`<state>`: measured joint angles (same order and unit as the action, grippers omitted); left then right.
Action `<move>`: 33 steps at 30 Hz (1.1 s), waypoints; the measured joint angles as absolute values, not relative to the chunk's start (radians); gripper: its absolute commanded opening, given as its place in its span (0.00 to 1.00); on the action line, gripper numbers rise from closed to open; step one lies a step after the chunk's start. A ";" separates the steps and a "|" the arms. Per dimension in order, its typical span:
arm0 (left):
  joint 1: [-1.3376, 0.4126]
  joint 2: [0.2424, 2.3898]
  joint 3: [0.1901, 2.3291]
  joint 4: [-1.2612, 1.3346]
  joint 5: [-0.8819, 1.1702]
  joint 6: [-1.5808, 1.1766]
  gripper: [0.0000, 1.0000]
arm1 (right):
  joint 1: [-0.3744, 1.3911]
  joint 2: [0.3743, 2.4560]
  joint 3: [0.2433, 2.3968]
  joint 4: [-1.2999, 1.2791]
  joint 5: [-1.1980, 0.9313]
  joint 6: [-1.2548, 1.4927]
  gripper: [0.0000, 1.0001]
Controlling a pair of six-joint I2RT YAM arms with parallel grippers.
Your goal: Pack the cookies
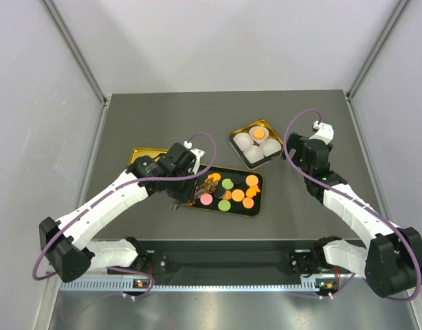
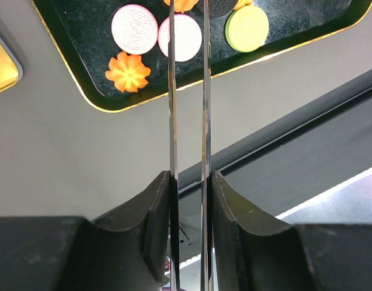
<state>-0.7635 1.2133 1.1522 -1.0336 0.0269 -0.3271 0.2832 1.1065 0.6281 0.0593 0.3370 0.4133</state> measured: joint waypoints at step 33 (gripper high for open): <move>-0.764 1.222 1.212 -1.045 0.011 -0.319 0.47 | 0.283 1.106 0.628 0.059 0.334 0.414 1.00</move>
<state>-0.7635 1.2221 1.2121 -1.0454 0.0109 -0.3195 0.2829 1.1065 0.6281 0.0593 0.3340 0.4137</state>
